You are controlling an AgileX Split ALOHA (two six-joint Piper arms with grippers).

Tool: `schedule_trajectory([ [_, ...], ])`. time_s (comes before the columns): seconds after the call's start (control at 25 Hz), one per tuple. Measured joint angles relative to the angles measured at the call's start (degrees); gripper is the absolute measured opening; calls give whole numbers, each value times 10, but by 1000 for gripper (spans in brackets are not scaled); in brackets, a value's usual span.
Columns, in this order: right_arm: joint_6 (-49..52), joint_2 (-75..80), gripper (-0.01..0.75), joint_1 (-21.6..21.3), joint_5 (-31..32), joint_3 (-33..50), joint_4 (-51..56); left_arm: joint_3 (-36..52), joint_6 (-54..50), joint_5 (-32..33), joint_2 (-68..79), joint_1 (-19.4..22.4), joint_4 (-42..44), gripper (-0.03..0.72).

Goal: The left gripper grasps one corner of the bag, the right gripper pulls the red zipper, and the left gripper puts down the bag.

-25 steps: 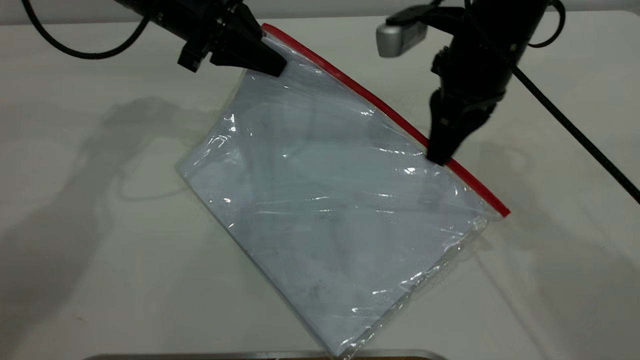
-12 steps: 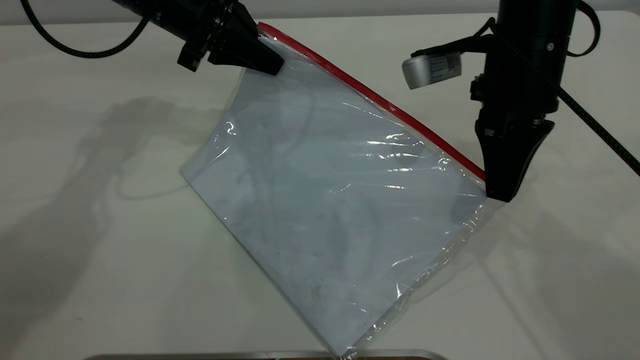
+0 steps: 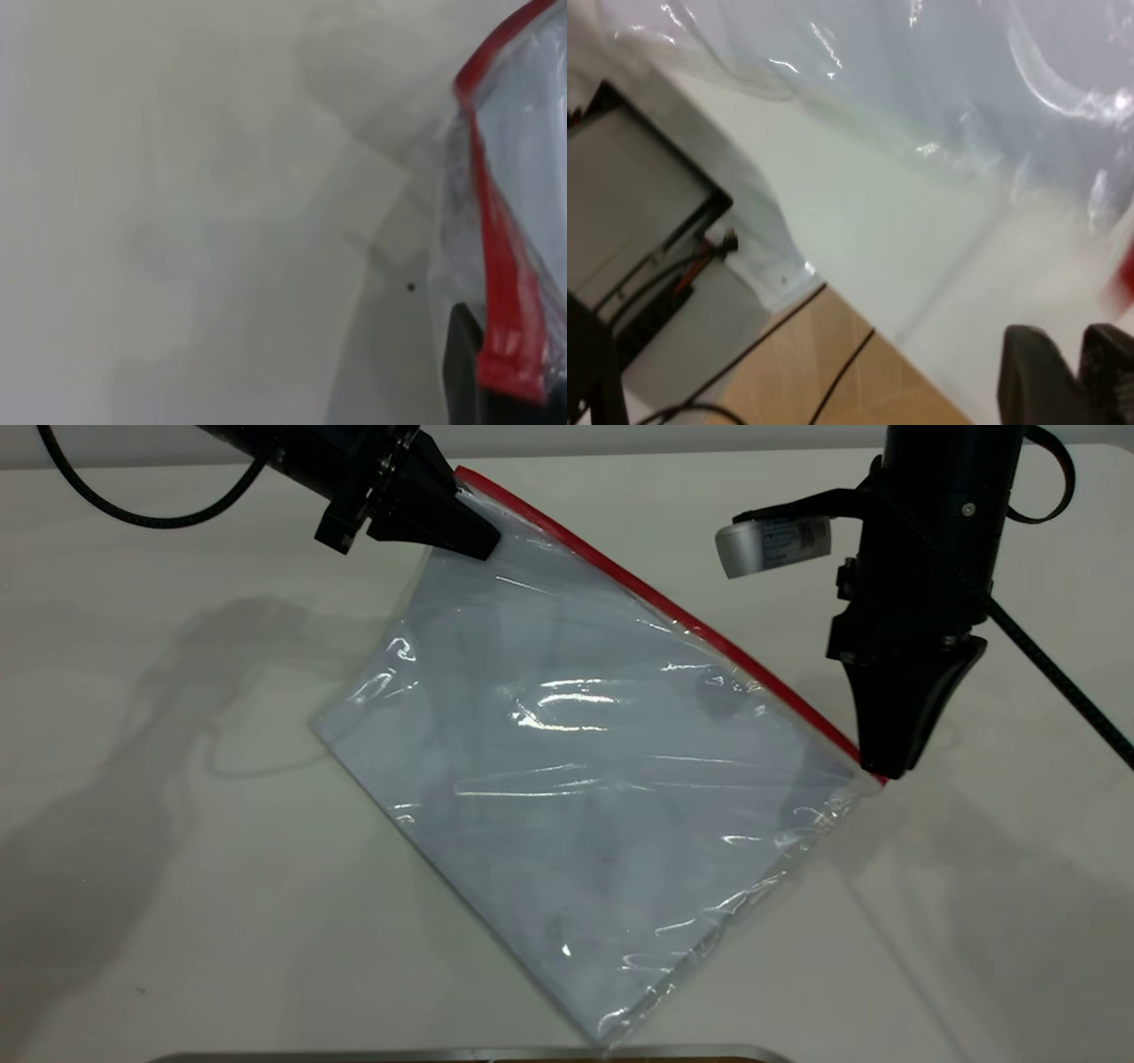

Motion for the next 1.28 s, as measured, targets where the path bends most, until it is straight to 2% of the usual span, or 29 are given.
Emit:
schedule_trajectory([
  [0.12, 1, 0, 309, 0, -22, 0, 10, 0, -27, -10, 0, -2, 0, 153],
  [0.28, 2, 0, 486, 0, -70, 1, 18, 0, -69, -42, 0, -5, 2, 340],
  [0.44, 2, 0, 562, 0, -140, 1, 18, -2, -126, -107, 0, -8, 19, 538],
  [0.56, 2, -1, 575, 0, -201, 0, 18, -17, -197, -158, 0, -8, 58, 611],
  [0.64, 2, -9, 576, 0, -224, -7, 18, -23, -261, -172, -6, -8, 84, 620],
  [0.88, 2, -100, 576, 0, -236, -68, 17, -24, -468, -175, -91, -6, 212, 616],
  [1.16, 5, -280, 576, 0, -229, -96, 17, -24, -738, -151, -256, 3, 393, 597],
  [1.28, 20, -360, 576, 0, -216, -97, 17, -24, -838, -119, -332, 3, 470, 590],
])
